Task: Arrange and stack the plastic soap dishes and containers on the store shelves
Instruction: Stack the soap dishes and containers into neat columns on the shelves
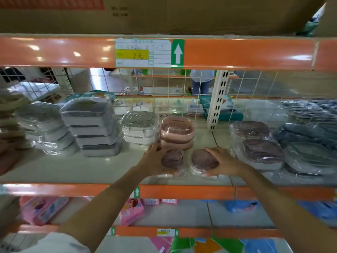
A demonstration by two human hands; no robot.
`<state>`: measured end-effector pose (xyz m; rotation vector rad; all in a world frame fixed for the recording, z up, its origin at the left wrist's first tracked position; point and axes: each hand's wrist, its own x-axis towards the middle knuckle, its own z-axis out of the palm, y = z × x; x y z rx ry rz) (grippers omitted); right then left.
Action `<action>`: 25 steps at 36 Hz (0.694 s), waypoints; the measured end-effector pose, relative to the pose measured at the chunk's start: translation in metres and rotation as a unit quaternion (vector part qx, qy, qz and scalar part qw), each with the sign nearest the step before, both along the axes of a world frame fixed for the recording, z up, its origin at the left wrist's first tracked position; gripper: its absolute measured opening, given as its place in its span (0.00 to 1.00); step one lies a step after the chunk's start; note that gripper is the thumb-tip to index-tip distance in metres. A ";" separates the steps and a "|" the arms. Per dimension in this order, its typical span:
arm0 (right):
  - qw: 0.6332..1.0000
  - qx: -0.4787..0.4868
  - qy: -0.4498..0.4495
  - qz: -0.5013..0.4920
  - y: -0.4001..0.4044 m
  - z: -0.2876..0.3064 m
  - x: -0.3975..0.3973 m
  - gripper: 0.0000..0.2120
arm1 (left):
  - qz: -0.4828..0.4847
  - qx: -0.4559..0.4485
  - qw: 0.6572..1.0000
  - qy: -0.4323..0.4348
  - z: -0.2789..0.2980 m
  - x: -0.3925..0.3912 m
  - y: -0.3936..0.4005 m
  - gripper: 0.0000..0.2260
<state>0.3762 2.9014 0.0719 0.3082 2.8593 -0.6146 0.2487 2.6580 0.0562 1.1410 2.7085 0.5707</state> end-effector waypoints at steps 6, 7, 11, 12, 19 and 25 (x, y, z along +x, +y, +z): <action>0.997 -0.029 0.057 -0.035 -0.018 -0.004 -0.009 0.46 | 0.017 0.080 0.995 -0.055 0.005 -0.001 -0.018 0.47; 0.997 -0.028 0.059 -0.040 -0.019 0.000 -0.010 0.46 | 0.021 0.071 0.996 -0.059 0.004 -0.002 -0.021 0.49; 0.993 -0.041 0.090 -0.066 -0.024 0.027 -0.015 0.45 | 0.069 0.083 0.990 -0.094 -0.005 -0.010 -0.037 0.56; 0.992 -0.043 0.096 -0.063 -0.028 0.035 -0.016 0.45 | 0.066 0.094 0.989 -0.096 -0.008 -0.010 -0.041 0.58; 0.991 -0.055 0.118 0.029 -0.084 0.059 -0.035 0.44 | 0.115 0.191 0.966 -0.131 -0.013 -0.001 -0.045 0.52; 0.991 -0.065 0.080 0.086 -0.123 0.041 -0.063 0.45 | 0.104 0.186 0.963 -0.167 -0.010 -0.004 -0.054 0.53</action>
